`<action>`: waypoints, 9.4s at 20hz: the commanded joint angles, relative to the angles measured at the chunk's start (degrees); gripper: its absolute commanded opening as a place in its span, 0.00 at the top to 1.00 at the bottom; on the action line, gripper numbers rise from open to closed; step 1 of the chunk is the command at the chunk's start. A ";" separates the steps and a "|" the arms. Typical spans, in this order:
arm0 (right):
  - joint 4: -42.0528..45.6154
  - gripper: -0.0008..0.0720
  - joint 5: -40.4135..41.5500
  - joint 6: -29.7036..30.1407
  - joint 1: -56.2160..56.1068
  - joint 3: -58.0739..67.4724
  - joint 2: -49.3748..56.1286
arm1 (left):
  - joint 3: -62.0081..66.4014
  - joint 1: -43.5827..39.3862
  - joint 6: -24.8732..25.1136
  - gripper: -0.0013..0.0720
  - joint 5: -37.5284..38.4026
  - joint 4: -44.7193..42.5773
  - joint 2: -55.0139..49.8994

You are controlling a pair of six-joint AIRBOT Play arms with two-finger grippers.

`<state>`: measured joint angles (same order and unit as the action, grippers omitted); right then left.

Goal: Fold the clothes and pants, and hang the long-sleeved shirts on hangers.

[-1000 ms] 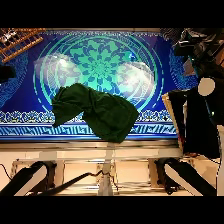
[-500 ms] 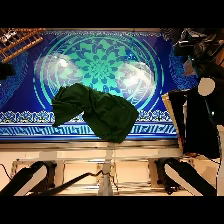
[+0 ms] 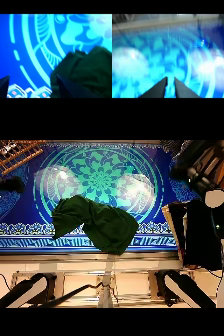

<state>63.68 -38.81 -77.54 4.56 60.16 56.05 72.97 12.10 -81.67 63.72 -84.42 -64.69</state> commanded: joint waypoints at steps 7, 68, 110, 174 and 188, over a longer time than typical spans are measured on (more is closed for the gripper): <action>-20.13 0.36 -38.03 16.81 -10.56 -31.50 -0.13 | -29.33 12.22 15.32 0.10 8.41 25.27 -1.66; 14.86 0.25 9.60 -5.66 -12.41 49.99 54.66 | 47.45 8.31 30.97 0.03 -28.30 58.88 -49.90; -9.70 0.97 -36.46 13.79 -1.03 9.90 21.73 | -23.12 32.00 13.20 0.97 9.42 27.04 2.67; -5.77 0.97 -12.44 10.23 -4.37 30.80 40.52 | -12.09 11.91 30.64 0.98 -24.13 68.06 -20.79; 2.27 0.97 -38.27 5.09 -3.82 34.23 47.76 | 0.63 22.67 14.93 0.98 10.73 39.45 -31.30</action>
<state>60.20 -67.31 -70.15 1.06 94.26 103.57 73.14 31.77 -60.01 63.05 -30.33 -95.74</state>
